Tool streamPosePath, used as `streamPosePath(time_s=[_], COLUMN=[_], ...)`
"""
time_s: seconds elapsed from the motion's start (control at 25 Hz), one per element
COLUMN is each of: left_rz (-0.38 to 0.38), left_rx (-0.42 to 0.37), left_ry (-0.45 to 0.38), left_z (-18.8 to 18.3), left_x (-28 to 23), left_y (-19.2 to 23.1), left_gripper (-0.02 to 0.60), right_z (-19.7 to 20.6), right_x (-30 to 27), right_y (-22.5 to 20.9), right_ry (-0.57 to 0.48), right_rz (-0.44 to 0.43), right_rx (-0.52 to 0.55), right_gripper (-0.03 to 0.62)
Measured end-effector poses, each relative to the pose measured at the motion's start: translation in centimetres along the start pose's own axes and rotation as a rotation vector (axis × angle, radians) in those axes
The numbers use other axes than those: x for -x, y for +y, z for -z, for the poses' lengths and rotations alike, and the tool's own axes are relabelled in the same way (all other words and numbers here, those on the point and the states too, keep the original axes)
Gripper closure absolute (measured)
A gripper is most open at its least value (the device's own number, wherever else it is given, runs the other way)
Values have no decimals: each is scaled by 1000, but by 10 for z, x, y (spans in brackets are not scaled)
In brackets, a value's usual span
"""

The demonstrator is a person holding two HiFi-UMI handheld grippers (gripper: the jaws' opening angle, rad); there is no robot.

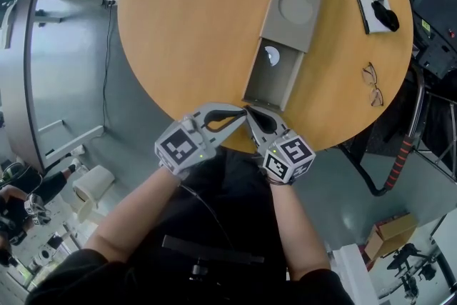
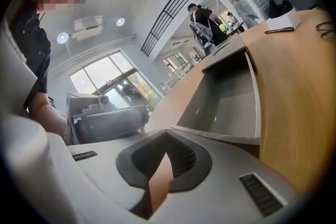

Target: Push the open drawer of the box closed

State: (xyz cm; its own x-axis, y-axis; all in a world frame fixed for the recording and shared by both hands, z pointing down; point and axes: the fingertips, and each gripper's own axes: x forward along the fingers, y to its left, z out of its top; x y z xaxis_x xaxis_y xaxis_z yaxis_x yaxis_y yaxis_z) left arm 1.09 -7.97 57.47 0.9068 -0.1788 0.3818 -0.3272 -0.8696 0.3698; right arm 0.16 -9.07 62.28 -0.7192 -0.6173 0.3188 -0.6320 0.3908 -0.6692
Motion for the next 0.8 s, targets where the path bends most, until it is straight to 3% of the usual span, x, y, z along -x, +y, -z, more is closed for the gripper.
streamPosePath(time_s=[0.36, 0.56, 0.8], left_rz=[-18, -16, -35], left_rx=[4, 32, 42], left_ry=[6, -43, -9], left_z=[-5, -22, -17], left_x=[-13, -13, -12], left_y=[19, 28, 30], left_gripper=[548, 546, 548], right_z=[-28, -48, -39], right_x=[-8, -14, -17], right_y=[-18, -14, -15], right_ry=[-21, -43, 0], right_rz=[-4, -29, -71], right_rx=[6, 33, 3], right_gripper=[586, 586, 585])
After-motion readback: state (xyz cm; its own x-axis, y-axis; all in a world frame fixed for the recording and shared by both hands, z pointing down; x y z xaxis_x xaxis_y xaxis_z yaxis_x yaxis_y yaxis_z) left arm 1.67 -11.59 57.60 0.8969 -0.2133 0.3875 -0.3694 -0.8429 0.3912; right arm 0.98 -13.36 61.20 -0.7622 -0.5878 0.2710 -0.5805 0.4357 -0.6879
